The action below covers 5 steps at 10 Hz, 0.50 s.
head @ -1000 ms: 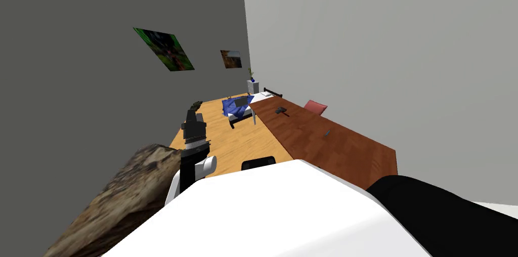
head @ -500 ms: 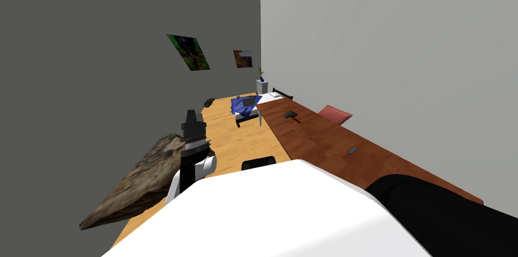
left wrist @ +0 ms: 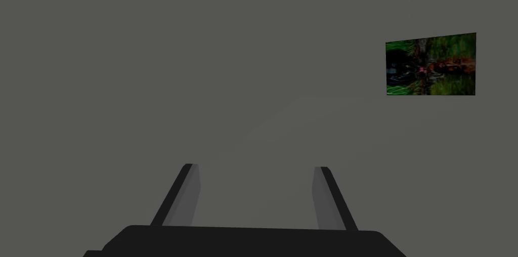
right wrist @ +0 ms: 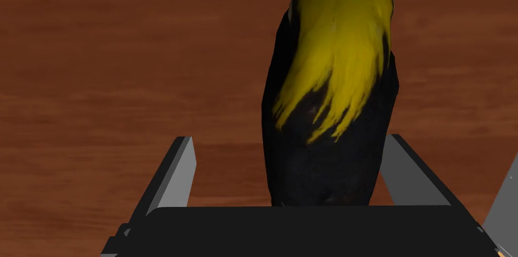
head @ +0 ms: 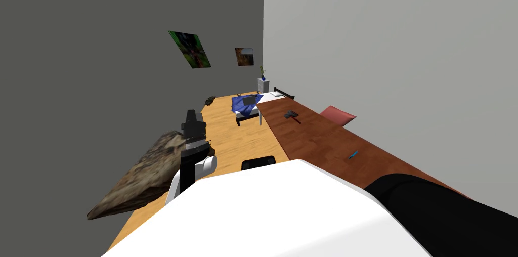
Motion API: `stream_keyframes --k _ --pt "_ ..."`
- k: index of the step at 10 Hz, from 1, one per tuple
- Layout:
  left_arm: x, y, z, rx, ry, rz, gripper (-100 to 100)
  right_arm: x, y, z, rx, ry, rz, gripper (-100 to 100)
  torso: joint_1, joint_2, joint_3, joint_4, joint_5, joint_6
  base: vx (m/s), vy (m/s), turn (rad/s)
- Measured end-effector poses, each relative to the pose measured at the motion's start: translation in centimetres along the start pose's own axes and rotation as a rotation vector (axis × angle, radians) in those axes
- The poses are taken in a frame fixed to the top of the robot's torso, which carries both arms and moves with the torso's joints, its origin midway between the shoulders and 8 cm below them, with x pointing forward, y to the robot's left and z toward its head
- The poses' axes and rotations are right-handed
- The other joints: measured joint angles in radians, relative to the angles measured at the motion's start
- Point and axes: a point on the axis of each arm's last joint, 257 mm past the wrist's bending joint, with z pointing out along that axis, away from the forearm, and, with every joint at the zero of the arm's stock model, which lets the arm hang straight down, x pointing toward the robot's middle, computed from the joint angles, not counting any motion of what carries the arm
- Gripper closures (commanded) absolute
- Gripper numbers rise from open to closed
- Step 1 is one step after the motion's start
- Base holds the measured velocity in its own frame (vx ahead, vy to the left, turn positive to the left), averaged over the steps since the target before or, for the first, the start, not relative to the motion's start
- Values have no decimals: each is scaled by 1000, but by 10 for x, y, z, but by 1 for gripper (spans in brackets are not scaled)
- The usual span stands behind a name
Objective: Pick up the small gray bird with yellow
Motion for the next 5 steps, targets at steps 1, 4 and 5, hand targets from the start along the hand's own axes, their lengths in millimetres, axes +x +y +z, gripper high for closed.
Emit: stream_keyframes --k 1,4,5 --pt "0 0 0 0 0 0 0 -2 6 5 -2 -2 3 -100 0 0 0 0 0 0 -17 -42 16" --pt "0 0 0 0 0 0 0 -2 12 11 -9 -3 7 100 1 -1 0 0 1 -1 -1 -4 1" --pt "0 0 0 0 0 0 0 -2 11 10 -7 -3 7 100 1 -1 -1 0 0 0 0 0 0"
